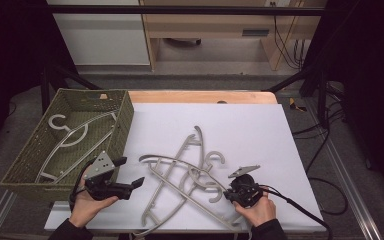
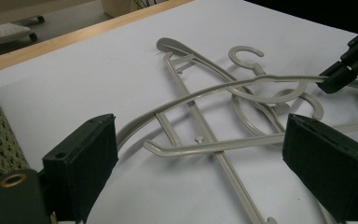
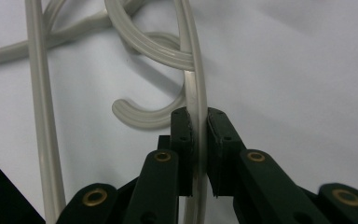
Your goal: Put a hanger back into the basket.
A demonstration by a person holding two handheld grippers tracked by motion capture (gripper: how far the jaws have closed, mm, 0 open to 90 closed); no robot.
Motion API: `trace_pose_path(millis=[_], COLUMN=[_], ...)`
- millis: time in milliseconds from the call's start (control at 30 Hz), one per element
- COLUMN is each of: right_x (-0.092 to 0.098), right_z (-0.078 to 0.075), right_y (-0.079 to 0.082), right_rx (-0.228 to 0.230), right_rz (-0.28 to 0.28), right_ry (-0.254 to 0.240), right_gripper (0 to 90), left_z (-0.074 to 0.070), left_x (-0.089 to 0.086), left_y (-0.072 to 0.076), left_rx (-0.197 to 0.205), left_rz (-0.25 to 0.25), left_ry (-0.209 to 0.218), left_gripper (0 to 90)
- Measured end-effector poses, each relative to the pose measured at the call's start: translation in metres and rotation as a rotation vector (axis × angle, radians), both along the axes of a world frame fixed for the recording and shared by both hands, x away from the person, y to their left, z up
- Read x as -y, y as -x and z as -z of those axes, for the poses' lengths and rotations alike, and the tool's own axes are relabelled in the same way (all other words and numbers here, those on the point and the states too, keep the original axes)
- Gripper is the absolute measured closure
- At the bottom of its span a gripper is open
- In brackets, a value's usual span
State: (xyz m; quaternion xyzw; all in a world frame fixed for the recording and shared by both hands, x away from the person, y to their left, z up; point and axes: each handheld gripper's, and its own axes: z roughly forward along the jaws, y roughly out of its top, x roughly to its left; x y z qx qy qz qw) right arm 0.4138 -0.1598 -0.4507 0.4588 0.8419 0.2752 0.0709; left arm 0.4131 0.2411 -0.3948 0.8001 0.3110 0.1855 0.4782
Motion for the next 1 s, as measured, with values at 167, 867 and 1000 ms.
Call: trace_pose_path(millis=[167,867,1000], right_x=[0.005,0.015,0.013], right_z=[-0.006,-0.046,-0.050], right_y=[-0.003,-0.006,-0.002], right_rx=[0.044,0.143,0.143], right_rz=[-0.031,-0.247,-0.286], right_ry=[-0.012,-0.100,-0.090], right_gripper=[82.4,82.4,82.4], left_z=[-0.003,-0.024,-0.025], left_x=[-0.001,0.015,0.022], left_y=[0.001,-0.005,-0.011], left_rx=[0.003,-0.011,-0.025], left_rz=[-0.001,0.070,0.097], left_ry=[0.001,-0.086,-0.132], left_gripper=[9.8,9.9,11.1])
